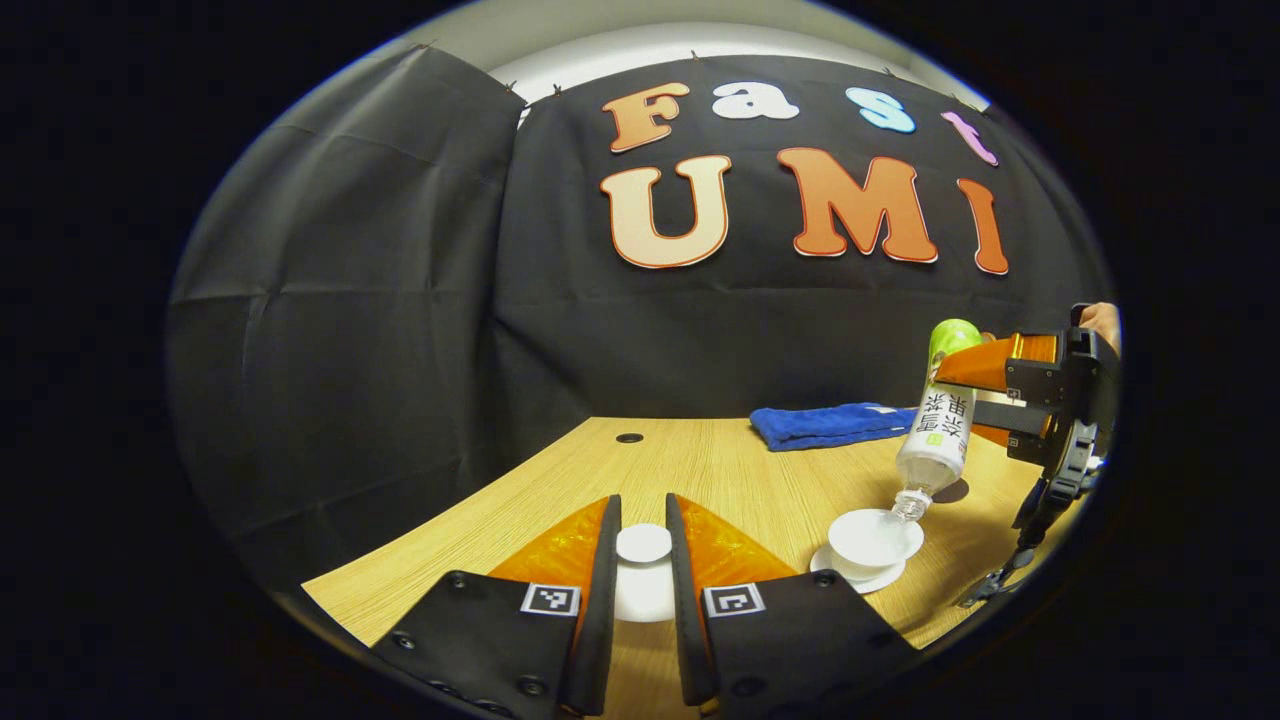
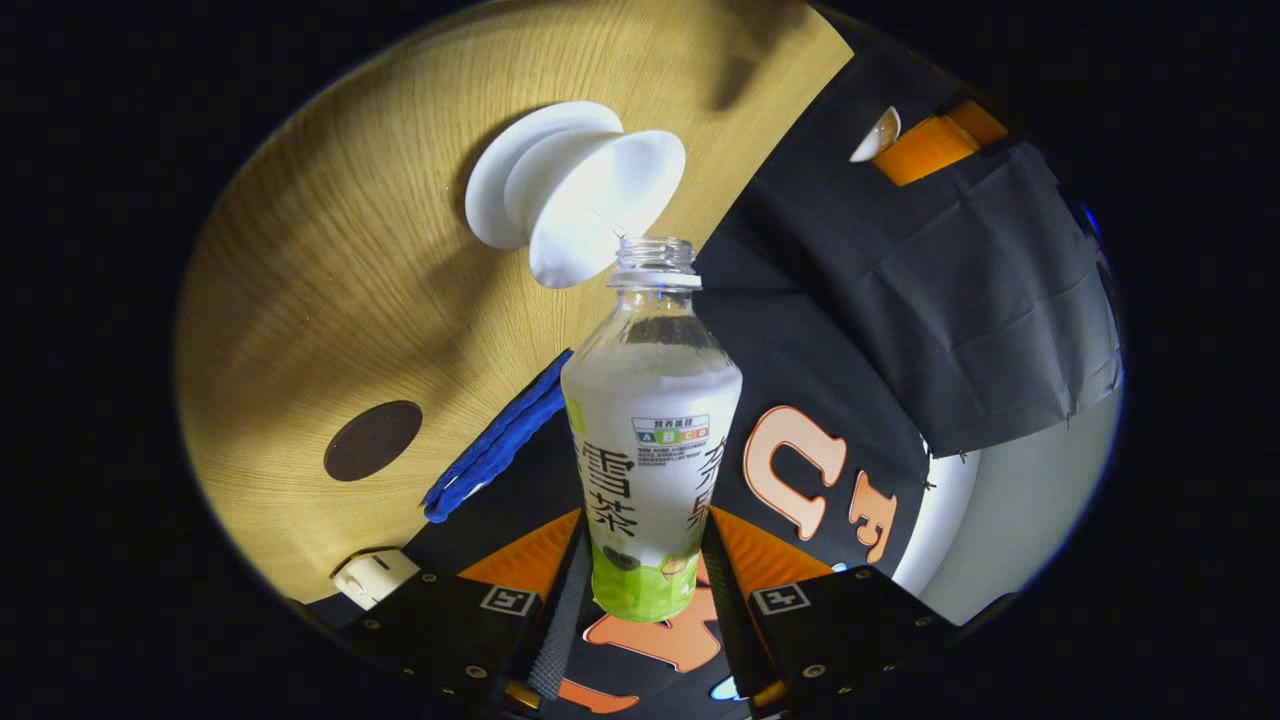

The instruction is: Open the teacup lid with one hand, grasp the water bottle and pour water into the teacup with the other hand; after pouring, place the water bottle on the coaster and then close the teacup lid.

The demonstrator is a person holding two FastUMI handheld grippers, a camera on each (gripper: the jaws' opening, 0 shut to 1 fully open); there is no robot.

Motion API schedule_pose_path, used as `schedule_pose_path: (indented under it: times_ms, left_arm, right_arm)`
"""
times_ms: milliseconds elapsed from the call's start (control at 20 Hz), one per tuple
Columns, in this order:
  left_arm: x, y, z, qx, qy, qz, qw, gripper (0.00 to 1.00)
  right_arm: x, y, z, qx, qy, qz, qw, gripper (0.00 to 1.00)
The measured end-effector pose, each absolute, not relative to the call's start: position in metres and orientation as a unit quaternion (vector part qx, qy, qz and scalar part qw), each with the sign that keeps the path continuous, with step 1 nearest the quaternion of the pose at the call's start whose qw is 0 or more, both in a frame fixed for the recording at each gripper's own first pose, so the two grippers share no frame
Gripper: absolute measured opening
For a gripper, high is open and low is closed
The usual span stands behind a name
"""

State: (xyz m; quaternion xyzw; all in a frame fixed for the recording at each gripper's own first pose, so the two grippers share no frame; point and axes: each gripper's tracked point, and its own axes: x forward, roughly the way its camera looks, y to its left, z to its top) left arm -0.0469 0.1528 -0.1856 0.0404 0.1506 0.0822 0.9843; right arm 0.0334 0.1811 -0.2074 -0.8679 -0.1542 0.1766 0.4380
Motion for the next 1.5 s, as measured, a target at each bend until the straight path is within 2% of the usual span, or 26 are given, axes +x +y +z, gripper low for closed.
schedule_pose_path:
  times_ms: [100, 150, 350, 600, 750, 900, 1200, 1350, 1500]
  left_arm:
    - [-0.046, 0.151, -0.188, 0.041, 0.154, 0.083, 0.984, 0.30]
    - [-0.046, 0.151, -0.189, 0.041, 0.153, 0.083, 0.984, 0.30]
    - [-0.046, 0.145, -0.186, 0.048, 0.151, 0.080, 0.984, 0.31]
    - [-0.044, 0.136, -0.186, 0.055, 0.149, 0.073, 0.985, 0.31]
    - [-0.044, 0.135, -0.187, 0.053, 0.149, 0.075, 0.985, 0.31]
    - [-0.043, 0.136, -0.195, 0.053, 0.159, 0.080, 0.983, 0.31]
    - [-0.040, 0.126, -0.189, 0.056, 0.152, 0.073, 0.984, 0.31]
    - [-0.037, 0.120, -0.188, 0.054, 0.149, 0.069, 0.985, 0.31]
    - [-0.035, 0.113, -0.188, 0.049, 0.147, 0.063, 0.986, 0.31]
  right_arm:
    - [0.034, 0.183, -0.211, -0.865, -0.152, 0.181, 0.442, 0.67]
    - [0.034, 0.181, -0.213, -0.862, -0.148, 0.184, 0.448, 0.64]
    - [0.032, 0.180, -0.216, -0.854, -0.140, 0.183, 0.465, 0.64]
    - [0.033, 0.178, -0.229, -0.833, -0.118, 0.194, 0.504, 0.64]
    - [0.031, 0.171, -0.238, -0.812, -0.098, 0.195, 0.541, 0.64]
    - [0.026, 0.168, -0.252, -0.775, -0.070, 0.208, 0.592, 0.64]
    - [0.031, 0.159, -0.243, -0.628, -0.005, 0.240, 0.740, 0.64]
    - [0.046, 0.155, -0.220, -0.543, 0.007, 0.232, 0.807, 0.65]
    - [0.067, 0.132, -0.192, -0.482, 0.005, 0.183, 0.857, 0.65]
